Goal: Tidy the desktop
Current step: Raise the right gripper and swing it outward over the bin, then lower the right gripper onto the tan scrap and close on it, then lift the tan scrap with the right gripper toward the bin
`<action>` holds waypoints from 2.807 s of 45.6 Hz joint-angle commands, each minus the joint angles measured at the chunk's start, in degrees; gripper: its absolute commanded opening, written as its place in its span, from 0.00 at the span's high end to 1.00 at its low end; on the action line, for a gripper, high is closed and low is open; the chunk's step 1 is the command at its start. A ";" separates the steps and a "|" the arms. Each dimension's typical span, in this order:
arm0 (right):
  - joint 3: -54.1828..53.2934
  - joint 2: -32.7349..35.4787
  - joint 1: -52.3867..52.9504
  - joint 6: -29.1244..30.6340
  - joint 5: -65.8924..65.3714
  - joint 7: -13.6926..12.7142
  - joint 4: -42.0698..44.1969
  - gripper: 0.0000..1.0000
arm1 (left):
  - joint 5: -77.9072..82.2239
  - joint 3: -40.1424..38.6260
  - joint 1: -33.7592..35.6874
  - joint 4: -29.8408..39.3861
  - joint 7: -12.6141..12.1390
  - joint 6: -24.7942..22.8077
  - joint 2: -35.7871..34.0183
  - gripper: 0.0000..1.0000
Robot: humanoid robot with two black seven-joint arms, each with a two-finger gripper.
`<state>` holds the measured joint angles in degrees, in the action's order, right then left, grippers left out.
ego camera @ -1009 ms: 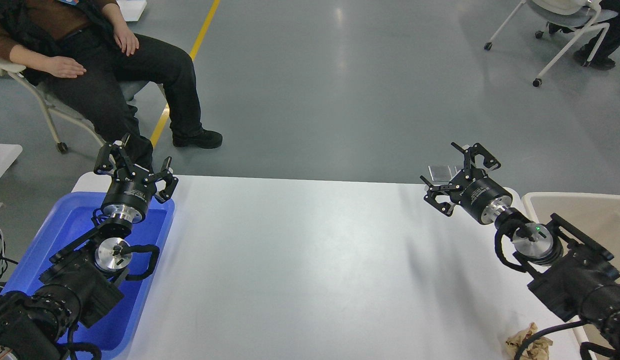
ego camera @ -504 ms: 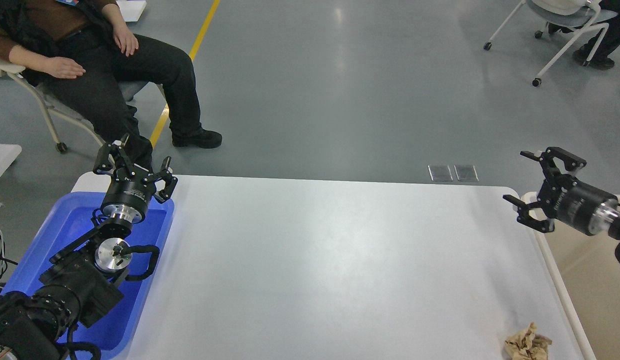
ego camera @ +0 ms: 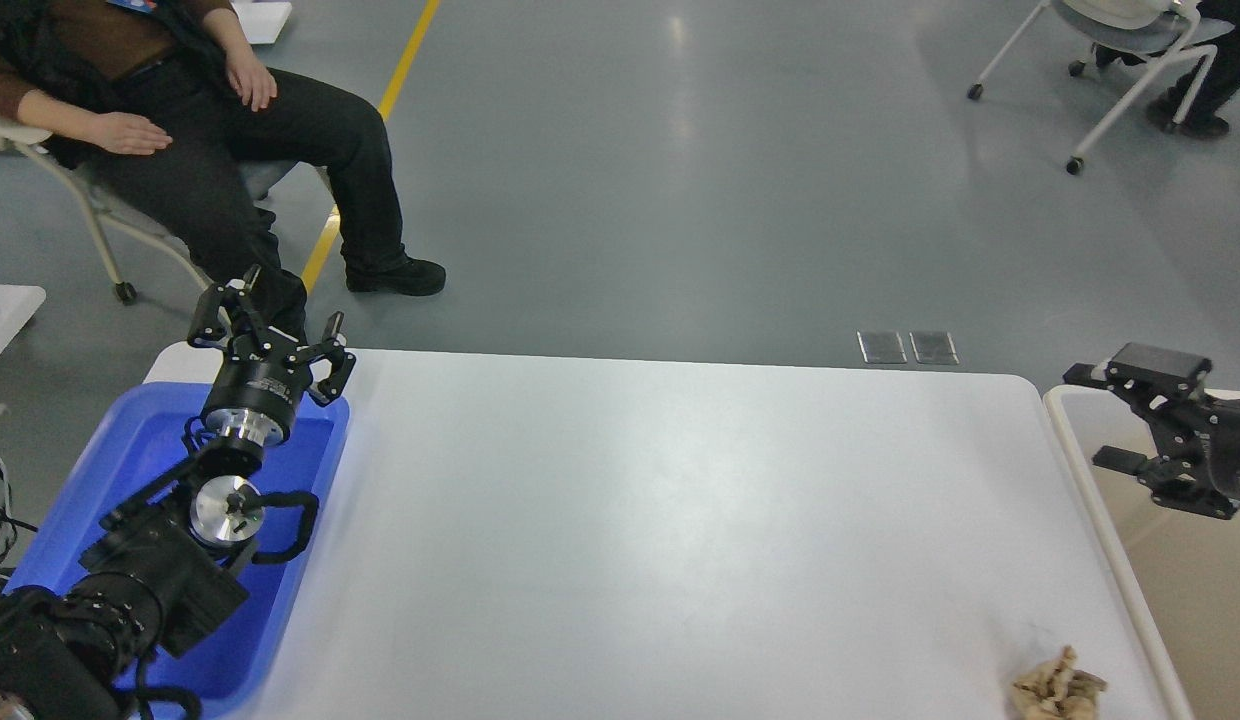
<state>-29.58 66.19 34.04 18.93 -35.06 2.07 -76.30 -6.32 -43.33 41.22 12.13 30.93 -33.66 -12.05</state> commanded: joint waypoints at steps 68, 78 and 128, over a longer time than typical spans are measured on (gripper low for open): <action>27.12 -9.33 -15.06 -40.03 -42.63 5.84 1.59 0.00 | -0.01 0.00 0.00 0.00 0.01 -0.01 0.01 0.00; 28.53 -10.91 -15.59 -42.05 -42.63 6.19 2.82 0.00 | -0.01 0.00 0.00 0.00 0.01 -0.01 0.01 0.00; 30.02 -17.24 -15.85 -47.23 -39.29 15.59 11.78 1.00 | -0.01 0.00 0.00 0.09 0.01 -0.01 0.01 0.00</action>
<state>-0.02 49.75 18.22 -26.58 -75.92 14.06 -66.65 -6.33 -43.33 41.22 12.13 30.93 -33.66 -12.04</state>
